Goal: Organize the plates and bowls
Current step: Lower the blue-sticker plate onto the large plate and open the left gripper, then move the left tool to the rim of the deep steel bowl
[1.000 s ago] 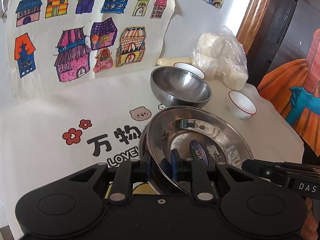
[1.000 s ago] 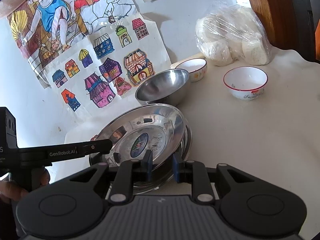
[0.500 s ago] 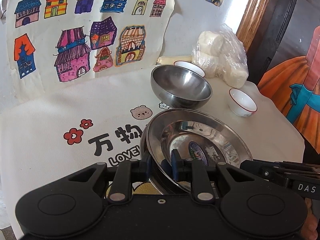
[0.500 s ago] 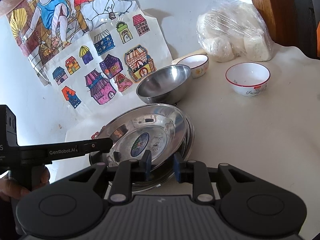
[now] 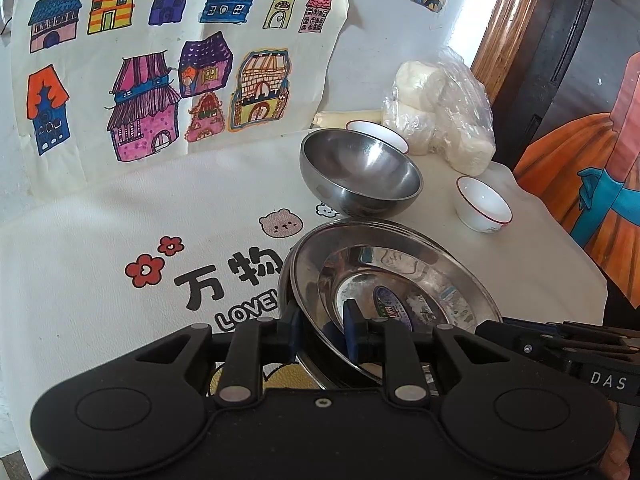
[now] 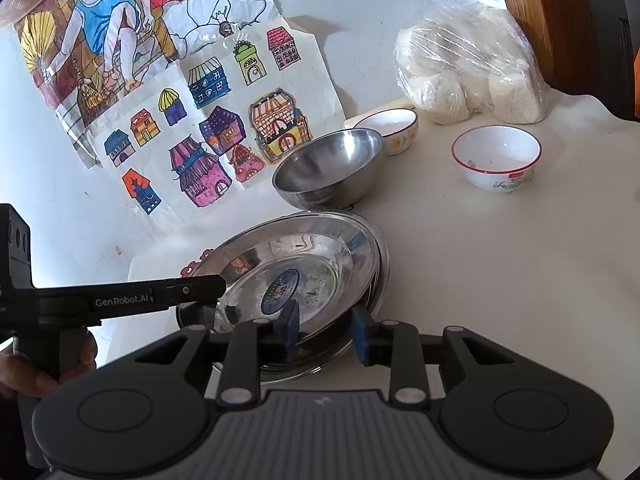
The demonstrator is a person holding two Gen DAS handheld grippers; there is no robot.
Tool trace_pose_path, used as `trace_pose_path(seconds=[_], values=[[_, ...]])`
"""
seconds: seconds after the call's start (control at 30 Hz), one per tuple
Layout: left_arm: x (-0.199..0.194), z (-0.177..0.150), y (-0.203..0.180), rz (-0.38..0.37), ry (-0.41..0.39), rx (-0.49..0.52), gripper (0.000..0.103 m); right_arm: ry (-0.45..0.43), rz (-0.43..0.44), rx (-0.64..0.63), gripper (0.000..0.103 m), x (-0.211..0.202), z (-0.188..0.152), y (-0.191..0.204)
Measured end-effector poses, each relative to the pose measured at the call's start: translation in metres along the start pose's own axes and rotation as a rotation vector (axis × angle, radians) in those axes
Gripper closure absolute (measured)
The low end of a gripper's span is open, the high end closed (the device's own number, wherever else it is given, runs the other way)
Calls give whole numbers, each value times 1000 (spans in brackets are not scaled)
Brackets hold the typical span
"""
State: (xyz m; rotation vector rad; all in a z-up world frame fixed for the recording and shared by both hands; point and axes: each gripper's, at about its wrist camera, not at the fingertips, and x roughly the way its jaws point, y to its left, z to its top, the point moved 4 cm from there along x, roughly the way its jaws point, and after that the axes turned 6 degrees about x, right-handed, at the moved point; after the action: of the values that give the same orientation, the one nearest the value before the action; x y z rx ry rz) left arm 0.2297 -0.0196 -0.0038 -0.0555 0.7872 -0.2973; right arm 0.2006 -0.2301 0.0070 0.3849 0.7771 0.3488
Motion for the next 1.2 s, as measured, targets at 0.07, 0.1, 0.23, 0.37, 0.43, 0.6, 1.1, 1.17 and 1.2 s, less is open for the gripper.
trace_pose_path(seconds=[0.07, 0.1, 0.23, 0.37, 0.43, 0.6, 1.1, 1.17, 1.2], values=[[0, 0, 0, 0, 0, -2, 74, -3, -2, -5, 68, 0, 0, 1], [0, 0, 0, 2, -1, 0, 71, -3, -3, -7, 68, 0, 0, 1], [-1, 1, -1, 16, -10, 3, 58, -9, -17, -24, 66, 0, -1, 3], [-2, 1, 0, 21, -15, -3, 52, -45, -86, -81, 59, -1, -2, 6], [-3, 2, 1, 26, -21, -10, 47, -51, -96, -96, 55, -2, -3, 7], [-8, 5, 5, 42, -52, -25, 31, -108, -156, -173, 33, -4, -5, 13], [-14, 15, 14, 130, -127, -58, 1, -219, -126, -150, 0, -16, -2, 7], [-13, 18, 15, 145, -134, -59, 1, -235, -122, -153, 0, -17, -1, 6], [-12, 20, 16, 159, -138, -56, 1, -243, -122, -155, 0, -18, -1, 6]])
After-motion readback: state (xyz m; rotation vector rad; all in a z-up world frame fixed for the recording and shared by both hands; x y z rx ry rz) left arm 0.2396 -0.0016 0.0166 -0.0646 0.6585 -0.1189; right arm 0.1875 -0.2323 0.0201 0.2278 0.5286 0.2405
